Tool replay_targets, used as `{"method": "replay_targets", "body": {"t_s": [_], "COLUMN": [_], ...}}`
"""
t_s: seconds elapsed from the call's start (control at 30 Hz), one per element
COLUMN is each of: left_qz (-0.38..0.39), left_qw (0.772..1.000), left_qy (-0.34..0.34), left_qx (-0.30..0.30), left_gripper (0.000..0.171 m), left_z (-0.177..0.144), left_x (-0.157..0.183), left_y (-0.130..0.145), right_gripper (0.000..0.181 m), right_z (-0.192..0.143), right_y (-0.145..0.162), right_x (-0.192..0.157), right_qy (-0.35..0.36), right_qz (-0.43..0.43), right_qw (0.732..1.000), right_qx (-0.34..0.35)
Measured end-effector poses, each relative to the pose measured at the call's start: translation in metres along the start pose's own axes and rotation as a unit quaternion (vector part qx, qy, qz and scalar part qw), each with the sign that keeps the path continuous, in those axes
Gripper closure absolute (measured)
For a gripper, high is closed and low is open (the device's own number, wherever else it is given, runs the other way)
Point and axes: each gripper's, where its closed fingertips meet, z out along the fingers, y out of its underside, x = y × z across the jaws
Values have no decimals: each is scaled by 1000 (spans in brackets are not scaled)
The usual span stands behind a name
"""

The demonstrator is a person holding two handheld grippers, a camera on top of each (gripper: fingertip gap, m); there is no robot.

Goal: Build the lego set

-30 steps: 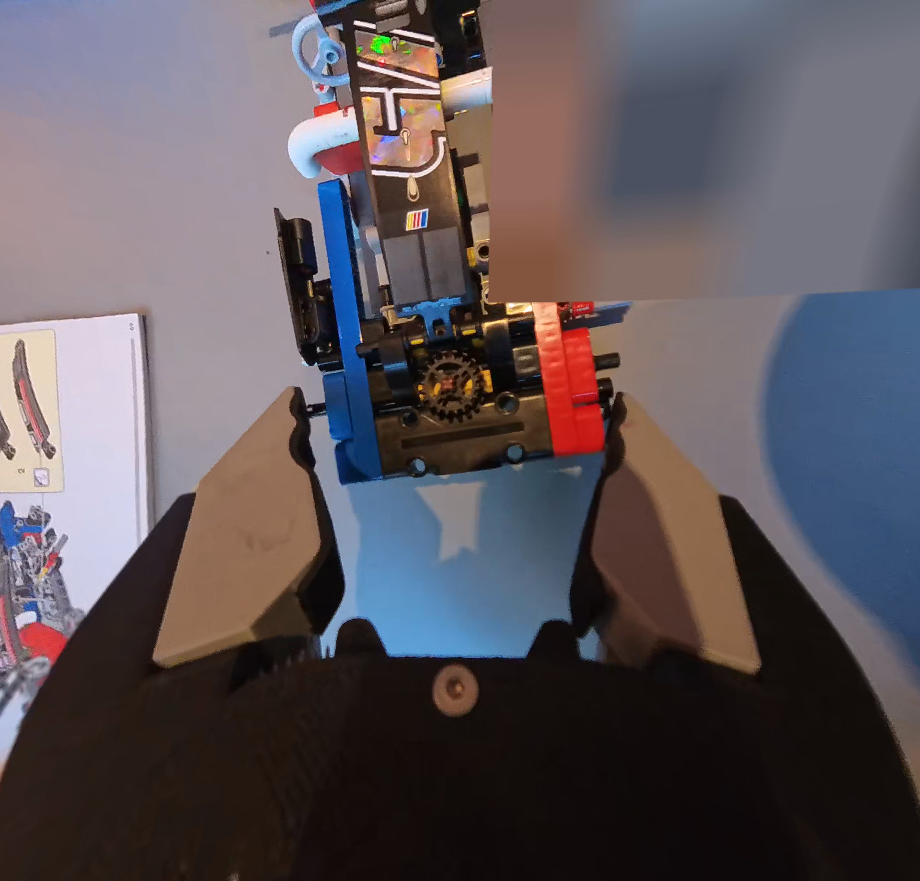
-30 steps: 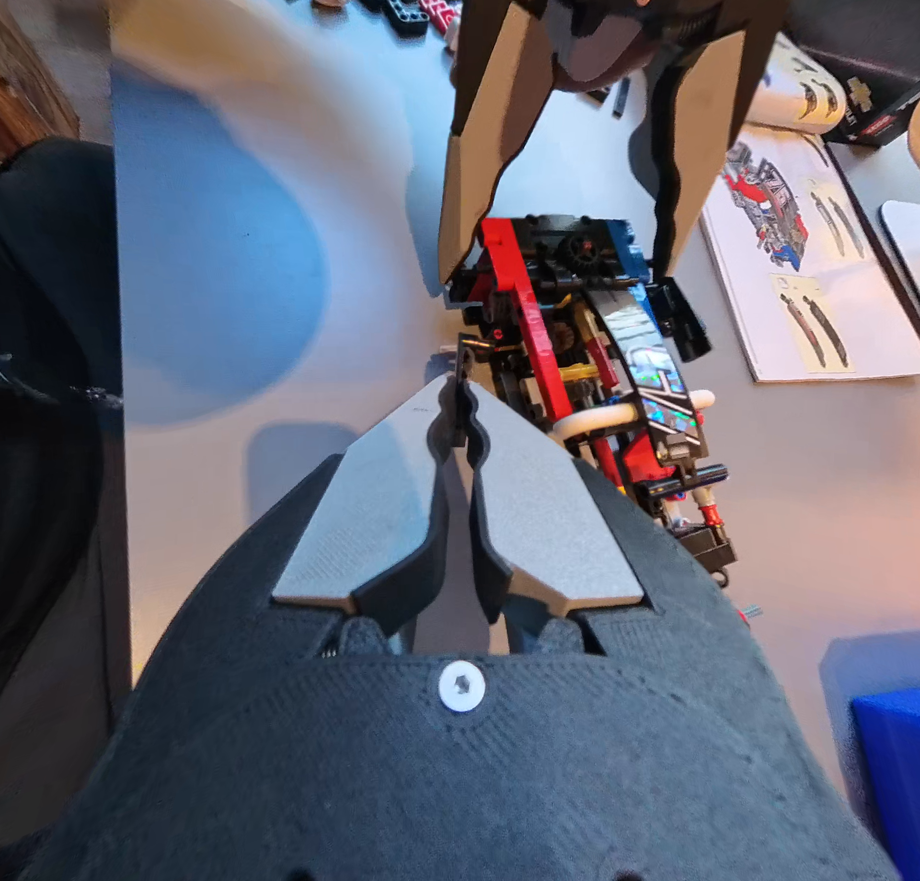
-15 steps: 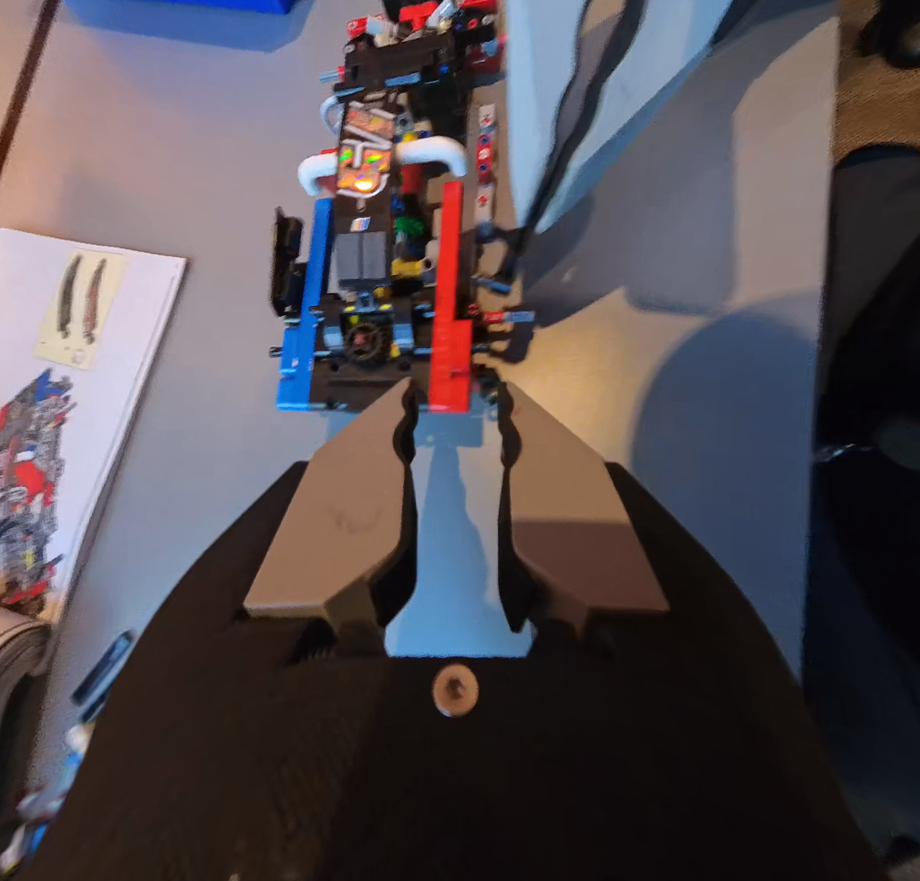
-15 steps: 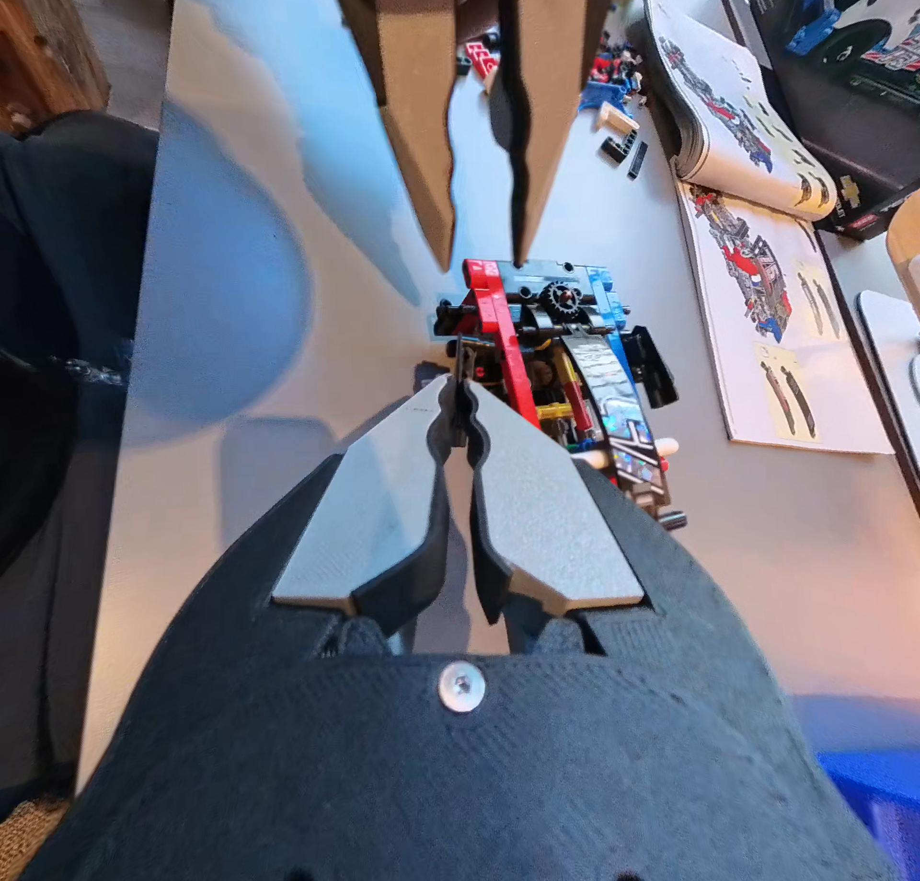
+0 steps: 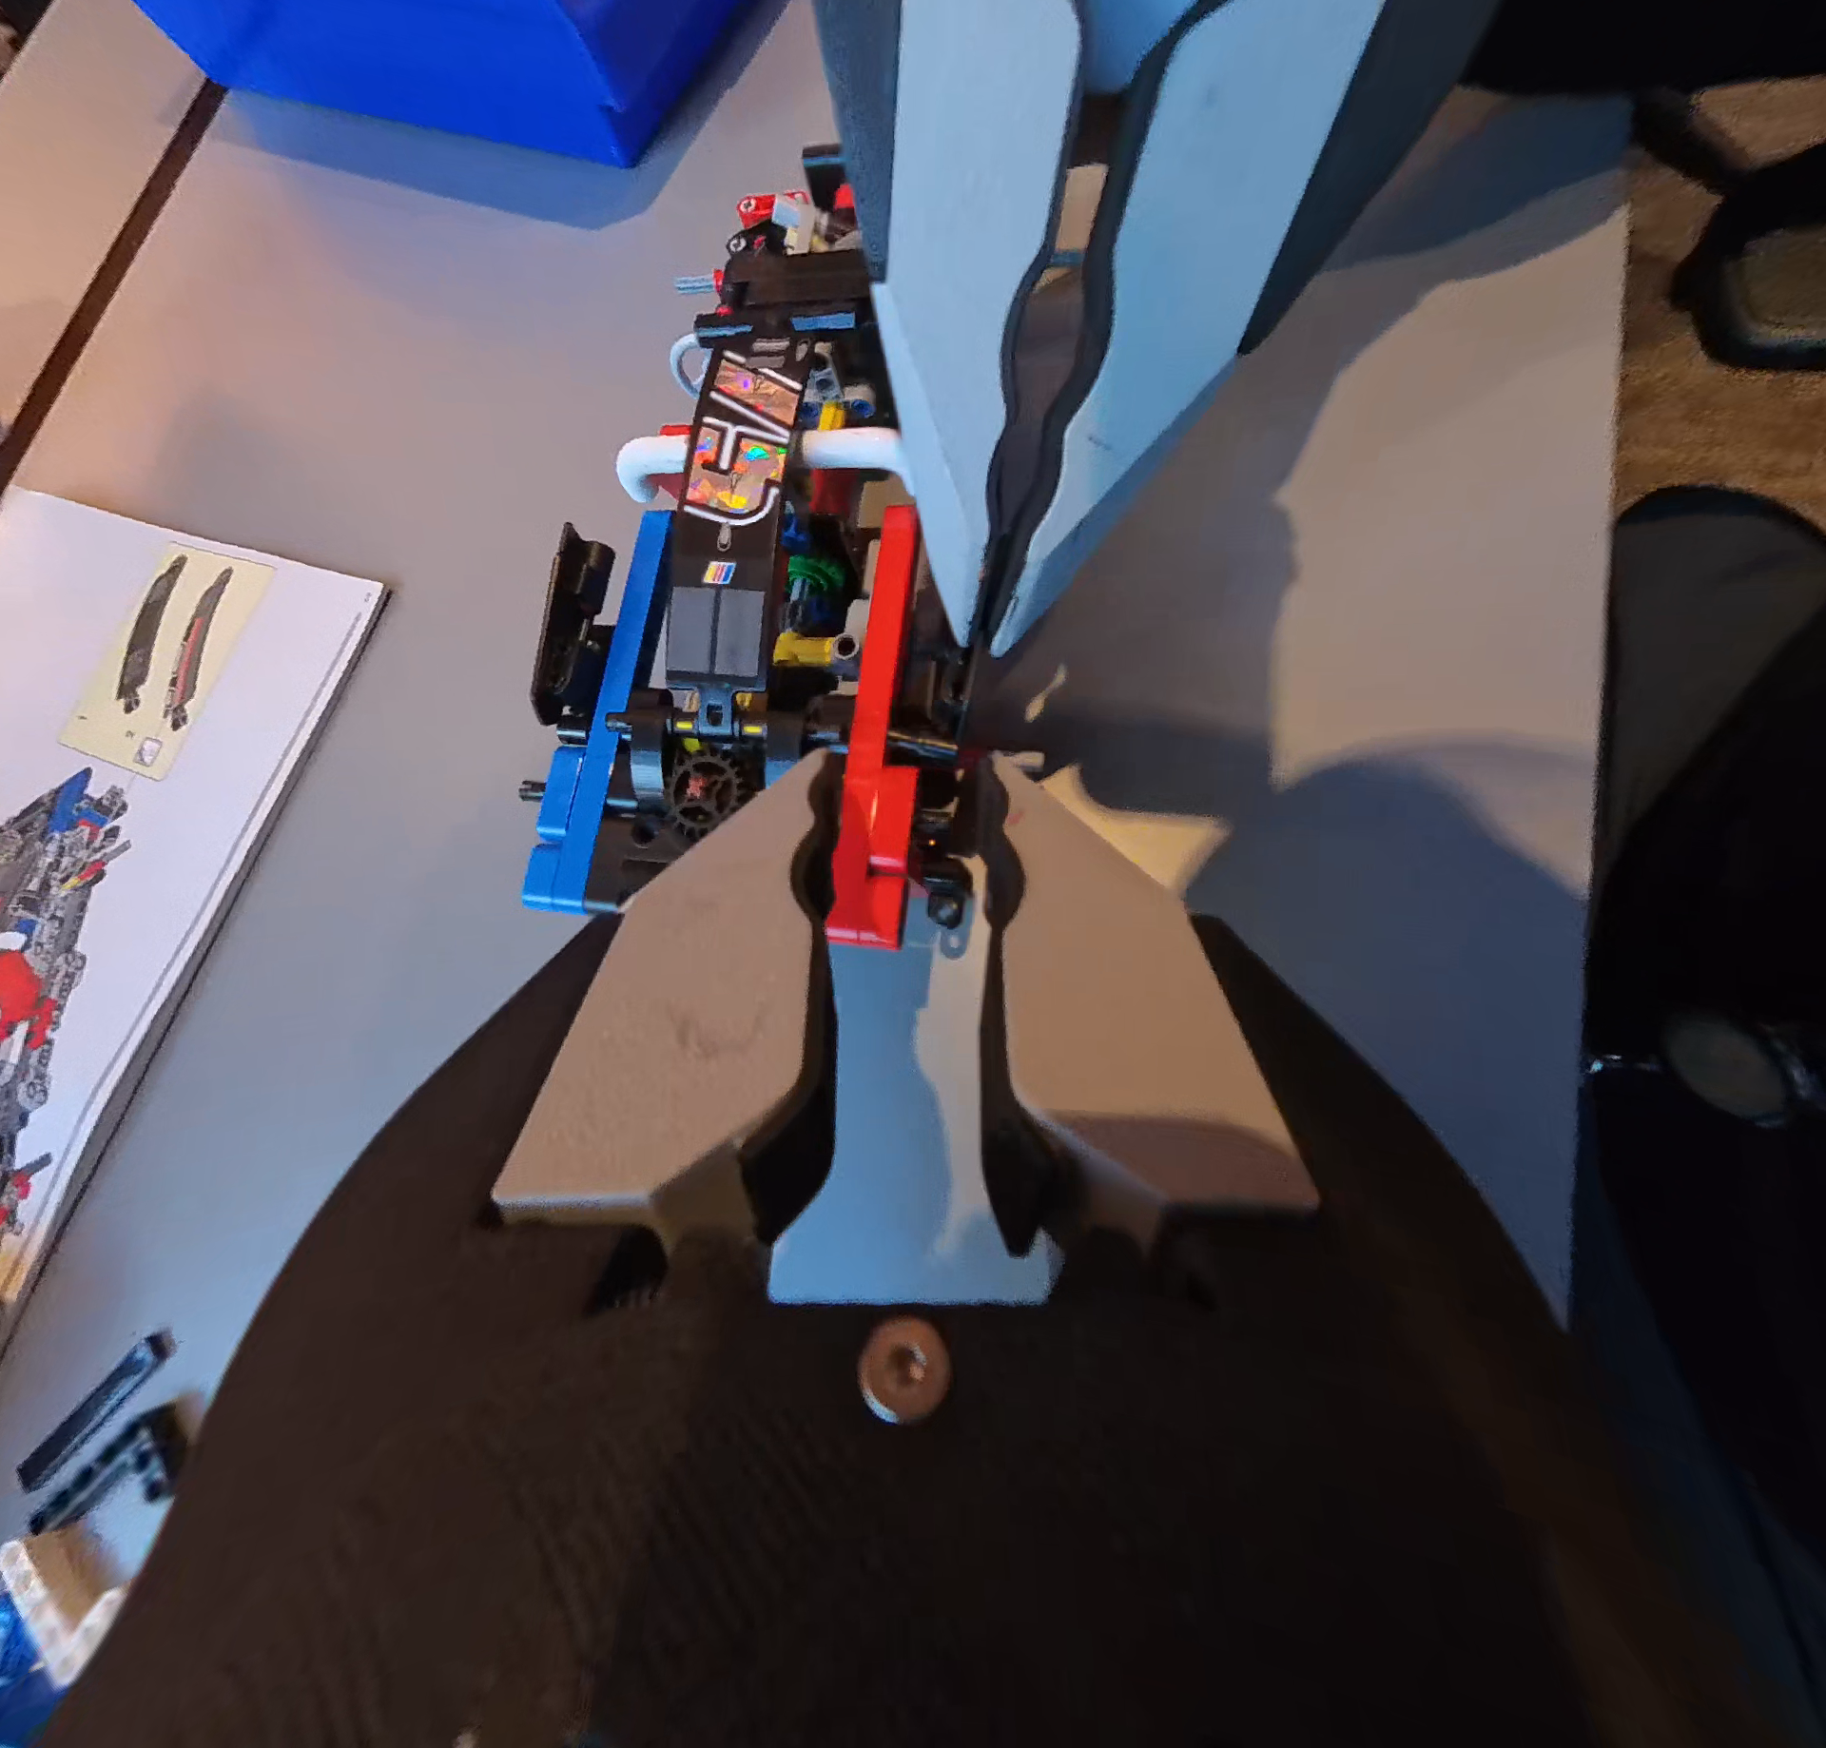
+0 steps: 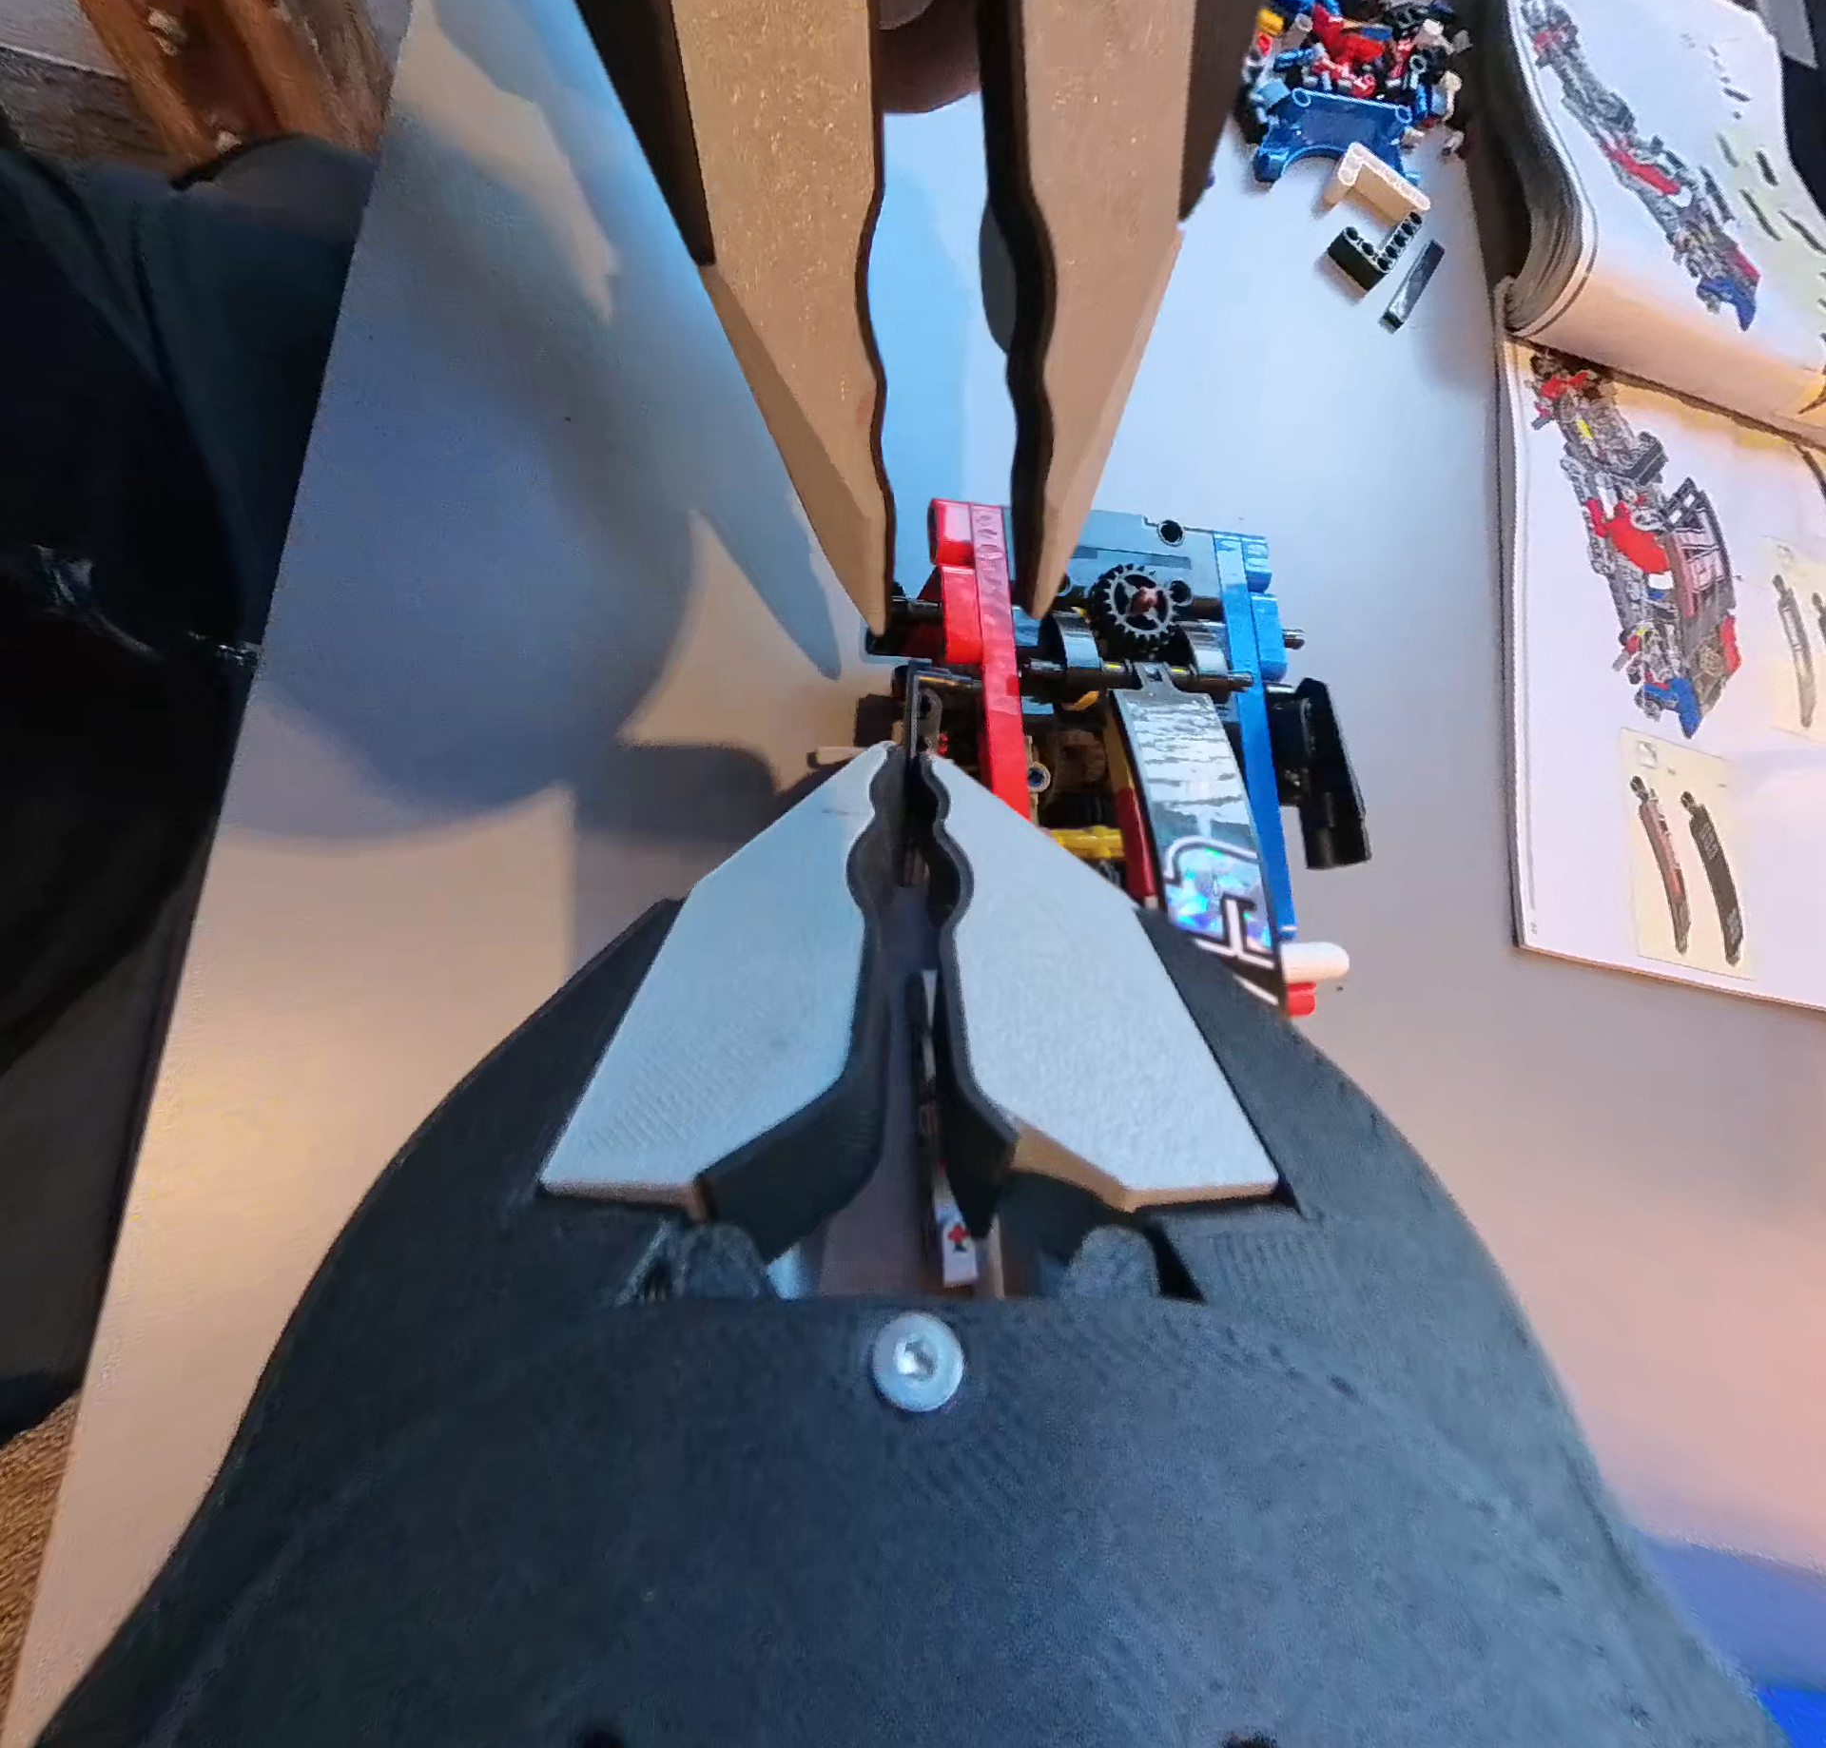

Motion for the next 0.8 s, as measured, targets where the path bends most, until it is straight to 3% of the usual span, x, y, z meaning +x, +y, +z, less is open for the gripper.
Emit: {"method": "replay_targets", "body": {"t_s": [0.23,0.47,0.8], "left_qz": [27,34,87], "left_qw": [1000,999,996], "left_qy": [-8,-8,-2], "left_qx": [-13,-21,-13], "left_gripper": [146,125,128], "left_z": [8,13,19], "left_x": [-4,-7,-3], "left_y": [-3,-1,-11], "right_gripper": [181,181,181], "right_z": [2,4,5], "right_y": [3,2,5], "right_x": [2,4,4], "right_qy": [-32,-47,-15], "right_qz": [-5,0,-12], "right_qw": [999,999,999], "right_qx": [-23,-27,-31]}}
